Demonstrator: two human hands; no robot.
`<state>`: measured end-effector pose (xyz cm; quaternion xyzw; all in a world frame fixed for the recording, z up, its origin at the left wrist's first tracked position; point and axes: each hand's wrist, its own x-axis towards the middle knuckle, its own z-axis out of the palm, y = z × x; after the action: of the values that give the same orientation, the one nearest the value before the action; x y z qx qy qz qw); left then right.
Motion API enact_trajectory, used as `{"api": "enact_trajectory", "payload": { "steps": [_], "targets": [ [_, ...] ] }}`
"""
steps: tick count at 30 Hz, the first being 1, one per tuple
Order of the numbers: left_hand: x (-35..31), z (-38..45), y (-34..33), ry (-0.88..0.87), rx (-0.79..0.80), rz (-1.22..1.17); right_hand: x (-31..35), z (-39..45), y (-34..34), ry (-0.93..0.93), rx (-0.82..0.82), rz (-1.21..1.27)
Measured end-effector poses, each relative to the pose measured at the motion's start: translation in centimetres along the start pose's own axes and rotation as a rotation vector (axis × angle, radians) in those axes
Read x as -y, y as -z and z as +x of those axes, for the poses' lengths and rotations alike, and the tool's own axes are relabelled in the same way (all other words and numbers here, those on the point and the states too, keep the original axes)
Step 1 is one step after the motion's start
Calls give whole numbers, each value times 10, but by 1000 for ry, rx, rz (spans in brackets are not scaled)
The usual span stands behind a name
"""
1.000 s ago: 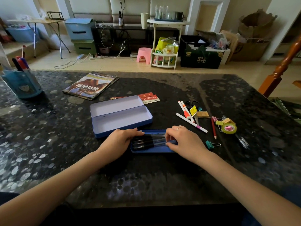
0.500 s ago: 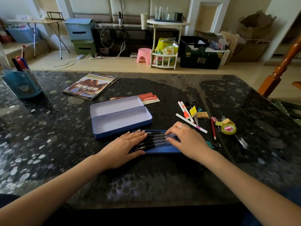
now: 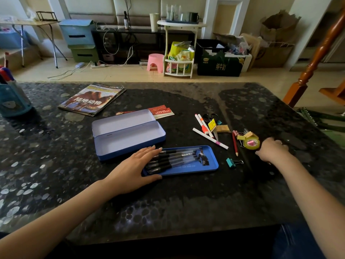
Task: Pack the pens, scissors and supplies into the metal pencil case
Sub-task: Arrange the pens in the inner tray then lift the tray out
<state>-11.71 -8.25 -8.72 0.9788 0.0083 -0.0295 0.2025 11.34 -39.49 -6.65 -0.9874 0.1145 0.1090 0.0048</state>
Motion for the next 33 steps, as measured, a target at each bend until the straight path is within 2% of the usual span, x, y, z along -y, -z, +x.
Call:
{"api": "enact_trajectory", "payload": {
  "steps": [7,11,14,16,18,21,24,26,29,33],
  "targets": [
    [-5,-2,1,-7,2,52,13,-12,0,60,157,73],
    [-6,-1,1,-13,9,52,20,-19,2,24,98,272],
    [-5,-2,0,-25,-11,45,28,-35,12,14,-38,374],
    [-5,-2,-1,-65,-47,46,35,-51,18,163,-142,428],
    [-12,-3,-1,-88,-101,-7,46,-76,23,385,-95,540],
    [-34,-3,5,9,-180,-317,63,-122,22,661,216,659],
    [-56,-4,9,164,-126,-999,76,-156,8,886,366,643],
    [-62,-7,11,213,-52,-1319,80,-174,2,988,470,663],
    [-69,-12,14,249,-10,-1462,83,-193,-4,1079,565,622],
    [-69,-12,12,361,-149,-1457,85,-197,-11,1134,471,598]
  ]
}}
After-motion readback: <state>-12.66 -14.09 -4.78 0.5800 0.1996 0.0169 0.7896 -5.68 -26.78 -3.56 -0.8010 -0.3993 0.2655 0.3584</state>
